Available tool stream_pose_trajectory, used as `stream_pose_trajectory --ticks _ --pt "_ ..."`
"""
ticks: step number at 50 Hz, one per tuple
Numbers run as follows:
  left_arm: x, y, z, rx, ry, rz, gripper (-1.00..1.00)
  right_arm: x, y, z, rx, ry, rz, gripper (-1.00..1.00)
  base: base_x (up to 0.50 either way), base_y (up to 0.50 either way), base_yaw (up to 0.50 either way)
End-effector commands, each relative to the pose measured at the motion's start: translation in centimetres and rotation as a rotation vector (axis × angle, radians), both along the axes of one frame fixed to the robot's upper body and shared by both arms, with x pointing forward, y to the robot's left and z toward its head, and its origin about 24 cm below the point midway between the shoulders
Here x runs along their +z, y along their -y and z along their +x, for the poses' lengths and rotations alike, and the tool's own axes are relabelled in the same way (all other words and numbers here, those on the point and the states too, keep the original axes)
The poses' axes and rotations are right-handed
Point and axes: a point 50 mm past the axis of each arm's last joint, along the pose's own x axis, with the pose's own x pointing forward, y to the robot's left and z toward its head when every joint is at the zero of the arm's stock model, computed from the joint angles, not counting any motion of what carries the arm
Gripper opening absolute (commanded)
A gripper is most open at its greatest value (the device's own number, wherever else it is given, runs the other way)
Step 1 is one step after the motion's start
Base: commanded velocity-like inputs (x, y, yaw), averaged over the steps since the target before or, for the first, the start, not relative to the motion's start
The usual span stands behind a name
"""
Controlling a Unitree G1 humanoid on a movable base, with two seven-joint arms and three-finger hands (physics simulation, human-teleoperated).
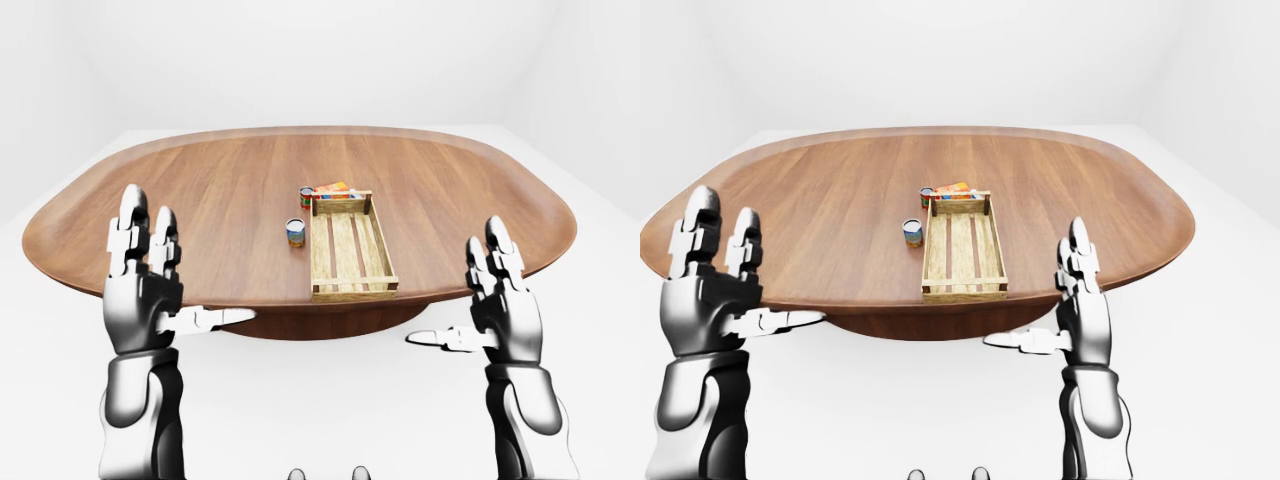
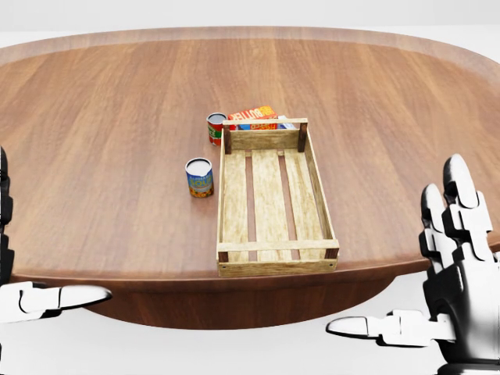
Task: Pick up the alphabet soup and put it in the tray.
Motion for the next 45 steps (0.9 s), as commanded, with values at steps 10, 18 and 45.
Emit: stream_pose_trajectory --ticks 10,18,45 --pt "2.90 -1.21 -1.76 0.030 0.146 -0.004 1.00 3.55 0.73 -3.20 -0.034 0.149 -0.035 1.00 0.00 0.00 0.00" --pt "2.79 -1.33 -1.59 0.032 0.140 -0.010 1.00 3.70 0.68 -3.33 -0.025 0.158 -0.026 1.00 0.00 -0.12 0.00" --pt "2.97 -1.55 -1.73 0.037 0.149 -0.014 1.00 3.21 0.11 -2.59 -0.008 0.135 -0.036 1.00 0.00 -0.28 0.00"
